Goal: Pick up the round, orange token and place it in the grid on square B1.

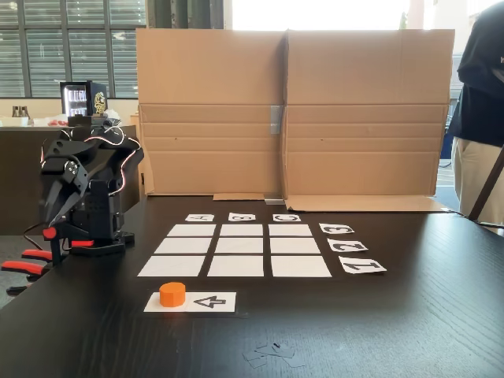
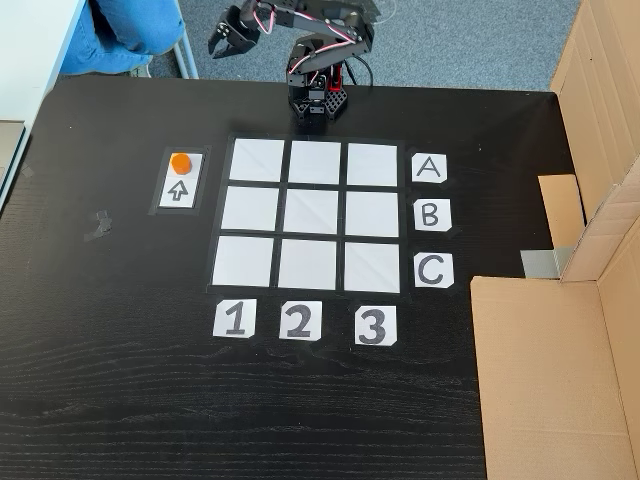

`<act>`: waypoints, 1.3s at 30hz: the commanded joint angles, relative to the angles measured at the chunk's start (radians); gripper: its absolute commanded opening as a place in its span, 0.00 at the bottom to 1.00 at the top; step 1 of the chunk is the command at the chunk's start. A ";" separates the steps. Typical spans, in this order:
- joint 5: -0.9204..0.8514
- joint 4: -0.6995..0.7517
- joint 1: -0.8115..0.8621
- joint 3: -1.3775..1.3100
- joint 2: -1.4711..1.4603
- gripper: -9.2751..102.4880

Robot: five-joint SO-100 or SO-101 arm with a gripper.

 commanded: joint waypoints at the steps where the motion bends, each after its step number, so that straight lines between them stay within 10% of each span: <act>1: -0.006 0.072 -0.031 -0.199 -0.146 0.08; 14: -0.008 0.344 -0.219 -0.649 -0.552 0.15; 27: -0.008 0.462 -0.434 -0.752 -0.815 0.58; 39: -0.008 0.462 -0.529 -0.904 -0.992 0.61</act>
